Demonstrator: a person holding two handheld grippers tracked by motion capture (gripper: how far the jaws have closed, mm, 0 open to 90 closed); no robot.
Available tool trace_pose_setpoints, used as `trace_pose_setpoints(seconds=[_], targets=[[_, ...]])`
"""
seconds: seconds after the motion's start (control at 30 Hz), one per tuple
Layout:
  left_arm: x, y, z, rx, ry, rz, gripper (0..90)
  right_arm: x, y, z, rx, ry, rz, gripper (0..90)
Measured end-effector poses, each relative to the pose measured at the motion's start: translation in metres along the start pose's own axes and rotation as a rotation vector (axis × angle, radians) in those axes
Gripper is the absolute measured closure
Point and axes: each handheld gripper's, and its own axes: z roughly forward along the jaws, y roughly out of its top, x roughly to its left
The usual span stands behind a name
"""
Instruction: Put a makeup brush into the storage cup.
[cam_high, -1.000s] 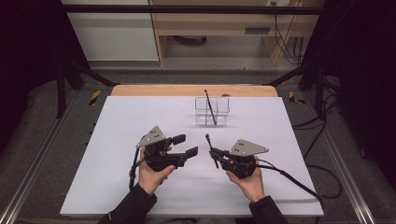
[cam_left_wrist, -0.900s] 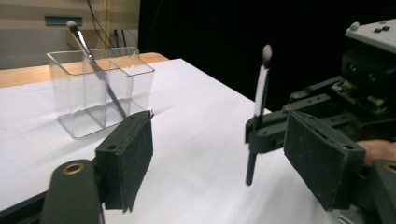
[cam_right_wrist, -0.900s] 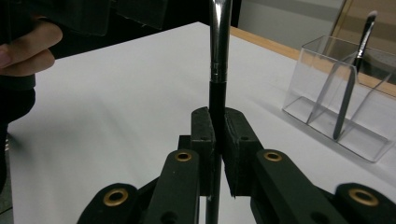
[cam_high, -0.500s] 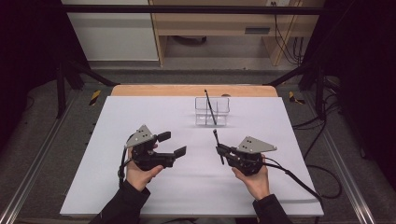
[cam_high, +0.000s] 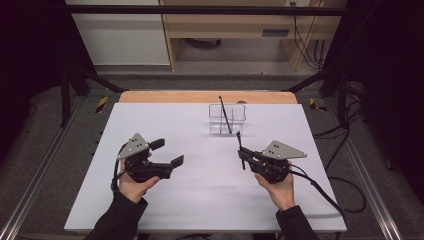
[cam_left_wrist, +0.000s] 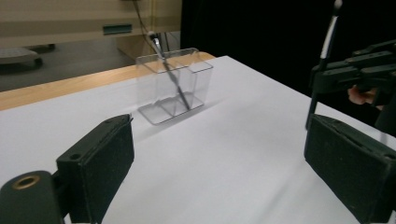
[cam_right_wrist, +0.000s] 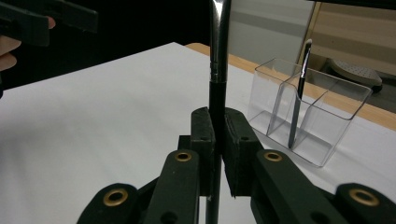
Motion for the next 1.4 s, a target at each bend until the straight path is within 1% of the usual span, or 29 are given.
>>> trace_pose_setpoints(seconds=[0.07,0.3,0.37,0.43,0.5,0.67,0.73,0.77,0.83,0.97,1.07,1.17,1.4], targets=[[0.005,-0.003,-0.007,-0.006,0.023,-0.006,8.0,-0.002,0.002,-0.001,-0.01,0.001,0.008,83.5],[0.018,-0.017,-0.025,-0.015,0.073,-0.024,8.4,-0.007,0.011,-0.001,-0.029,-0.016,0.015,83.4],[0.021,-0.022,-0.03,-0.025,0.09,-0.027,8.6,-0.007,0.013,0.0,-0.035,-0.019,0.019,83.4],[0.024,-0.024,-0.035,-0.021,0.102,-0.03,8.7,-0.008,0.014,0.001,-0.04,-0.021,0.021,83.4],[0.027,-0.027,-0.039,-0.033,0.117,-0.03,8.6,-0.009,0.015,0.002,-0.041,-0.024,0.021,83.4],[0.031,-0.034,-0.045,-0.034,0.144,-0.014,8.7,-0.011,0.017,0.006,-0.045,-0.033,0.033,83.3],[0.034,-0.037,-0.048,-0.039,0.157,-0.022,8.7,-0.012,0.019,0.006,-0.047,-0.042,0.037,83.4],[0.036,-0.038,-0.049,-0.04,0.162,-0.02,8.7,-0.012,0.02,0.007,-0.051,-0.04,0.037,83.3],[0.039,-0.039,-0.051,-0.044,0.173,-0.026,8.7,-0.013,0.023,0.007,-0.06,-0.048,0.04,83.3],[0.041,-0.042,-0.052,-0.04,0.186,-0.017,8.7,-0.014,0.029,0.01,-0.079,-0.056,0.051,83.4],[0.043,-0.045,-0.051,-0.032,0.193,-0.007,9.1,-0.014,0.033,0.014,-0.09,-0.057,0.064,83.4],[0.045,-0.049,-0.05,-0.024,0.195,-0.016,9.0,-0.014,0.038,0.017,-0.103,-0.059,0.07,83.4],[0.048,-0.052,-0.051,-0.018,0.207,0.0,8.9,-0.019,0.049,0.024,-0.123,-0.076,0.083,83.4]])
